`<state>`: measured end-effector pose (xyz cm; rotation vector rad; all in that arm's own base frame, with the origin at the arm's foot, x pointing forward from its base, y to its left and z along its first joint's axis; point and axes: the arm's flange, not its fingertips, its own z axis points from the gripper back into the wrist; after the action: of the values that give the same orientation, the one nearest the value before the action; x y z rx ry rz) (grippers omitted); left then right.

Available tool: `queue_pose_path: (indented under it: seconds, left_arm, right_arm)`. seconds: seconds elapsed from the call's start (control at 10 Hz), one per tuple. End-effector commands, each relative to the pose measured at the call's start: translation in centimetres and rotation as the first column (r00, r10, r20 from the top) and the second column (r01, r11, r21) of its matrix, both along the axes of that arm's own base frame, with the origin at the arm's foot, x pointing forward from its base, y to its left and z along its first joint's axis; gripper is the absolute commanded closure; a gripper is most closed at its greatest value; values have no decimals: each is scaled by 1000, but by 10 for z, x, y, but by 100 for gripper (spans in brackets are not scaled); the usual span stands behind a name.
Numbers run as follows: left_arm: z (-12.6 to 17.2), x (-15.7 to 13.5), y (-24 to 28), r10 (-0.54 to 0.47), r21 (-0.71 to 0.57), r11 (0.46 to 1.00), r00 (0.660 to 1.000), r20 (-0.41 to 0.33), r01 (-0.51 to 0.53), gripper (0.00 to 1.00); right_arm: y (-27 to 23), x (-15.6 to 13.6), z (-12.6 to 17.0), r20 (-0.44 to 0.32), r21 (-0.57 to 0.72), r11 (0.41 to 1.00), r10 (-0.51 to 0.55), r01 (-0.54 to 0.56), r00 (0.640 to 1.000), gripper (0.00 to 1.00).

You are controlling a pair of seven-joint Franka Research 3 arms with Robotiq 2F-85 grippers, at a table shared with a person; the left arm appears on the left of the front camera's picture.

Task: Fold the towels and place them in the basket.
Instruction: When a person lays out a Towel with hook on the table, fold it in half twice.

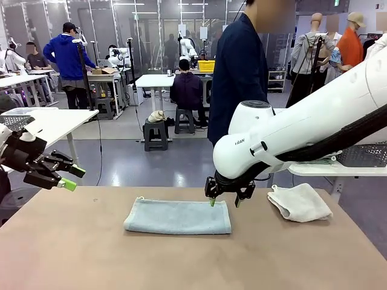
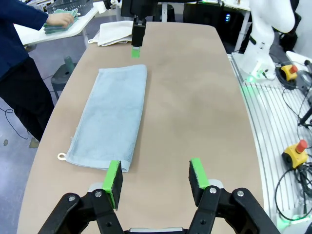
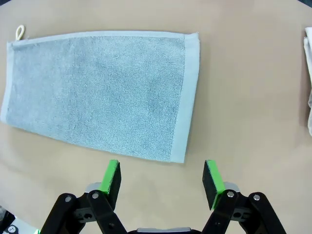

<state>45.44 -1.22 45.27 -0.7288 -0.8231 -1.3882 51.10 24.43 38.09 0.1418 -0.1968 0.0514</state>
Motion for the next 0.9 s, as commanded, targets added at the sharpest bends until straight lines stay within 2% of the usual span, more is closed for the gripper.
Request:
queue_pose_path:
  seconds: [0.0, 0.2, 0.6, 0.8]
  left_arm:
    - [2, 0, 1, -10, 0, 1000, 1000, 4, 10, 30]
    - [2, 0, 1, -10, 0, 1000, 1000, 4, 10, 30]
    - [2, 0, 1, -10, 0, 1000, 1000, 4, 10, 30]
    - [2, 0, 1, -10, 0, 1000, 1000, 4, 10, 30]
  right_arm:
    - [-3, -4, 1, 10, -2, 1000, 2, -2, 1000, 15]
    - [1, 7, -6, -18, 26, 1000, -14, 15, 1000, 15]
    - [0, 34, -32, -24, -6, 997, -73, 73, 997, 15]
    - [0, 40, -40, -55, 3, 997, -72, 72, 996, 15]
